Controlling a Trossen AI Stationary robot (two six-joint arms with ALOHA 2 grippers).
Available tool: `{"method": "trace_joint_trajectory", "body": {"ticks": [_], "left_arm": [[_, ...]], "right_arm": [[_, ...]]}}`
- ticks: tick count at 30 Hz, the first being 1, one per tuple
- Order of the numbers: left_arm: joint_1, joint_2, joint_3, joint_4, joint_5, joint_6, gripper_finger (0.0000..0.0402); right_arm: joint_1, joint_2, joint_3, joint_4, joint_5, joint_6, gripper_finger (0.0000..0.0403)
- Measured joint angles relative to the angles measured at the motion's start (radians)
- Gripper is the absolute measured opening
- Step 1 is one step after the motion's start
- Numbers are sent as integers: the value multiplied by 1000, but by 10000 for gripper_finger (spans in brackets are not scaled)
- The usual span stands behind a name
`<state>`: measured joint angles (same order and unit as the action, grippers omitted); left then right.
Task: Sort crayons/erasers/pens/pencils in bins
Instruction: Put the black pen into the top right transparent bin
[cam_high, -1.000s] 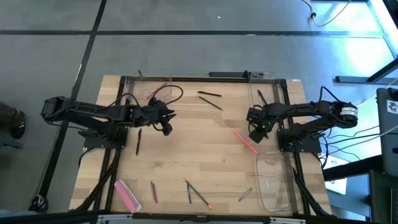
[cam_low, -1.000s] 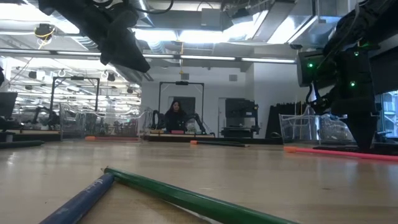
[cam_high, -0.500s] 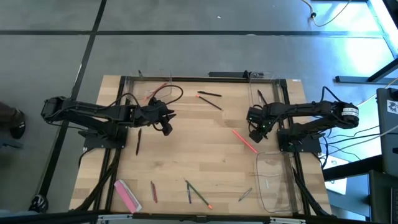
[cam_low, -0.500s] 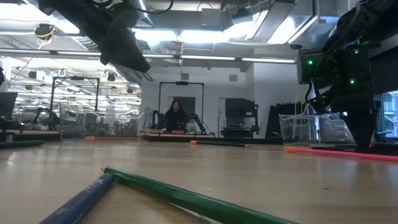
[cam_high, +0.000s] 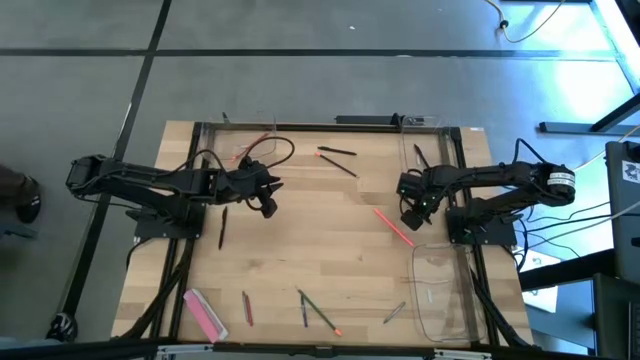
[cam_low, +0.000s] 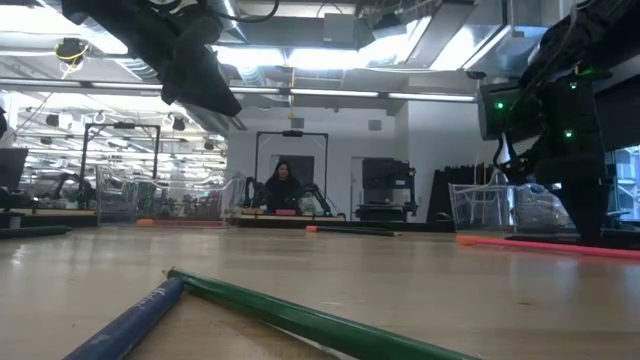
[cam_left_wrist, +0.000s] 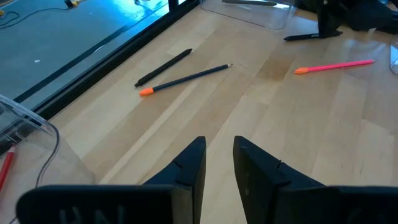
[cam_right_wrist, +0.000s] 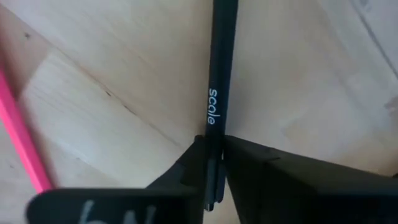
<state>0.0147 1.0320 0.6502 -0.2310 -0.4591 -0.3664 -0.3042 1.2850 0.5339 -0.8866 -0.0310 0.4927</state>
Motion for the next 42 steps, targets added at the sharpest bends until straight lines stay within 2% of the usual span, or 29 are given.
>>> {"method": "trace_joint_trajectory", "body": {"ticks": [6,16,19,25,35,42], "left_arm": [[0,0,0,0,0,0,74],[0,0,0,0,1,0,74],[0,0,0,0,1,0,74],[0,0,0,0,1,0,74],[0,0,0,0,1,0,74],[0,0,0,0,1,0,74]], "right_arm": [[0,1,-3,-56,-4,94,87],[-1,-6,-57,-26,-28,96,89],[-1,-8,-66,-21,-24,104,80],[0,-4,-48,-29,-13,101,29],[0,-4,-48,-28,-21,101,28],[0,0,-6,-31,-70,75,31]]}}
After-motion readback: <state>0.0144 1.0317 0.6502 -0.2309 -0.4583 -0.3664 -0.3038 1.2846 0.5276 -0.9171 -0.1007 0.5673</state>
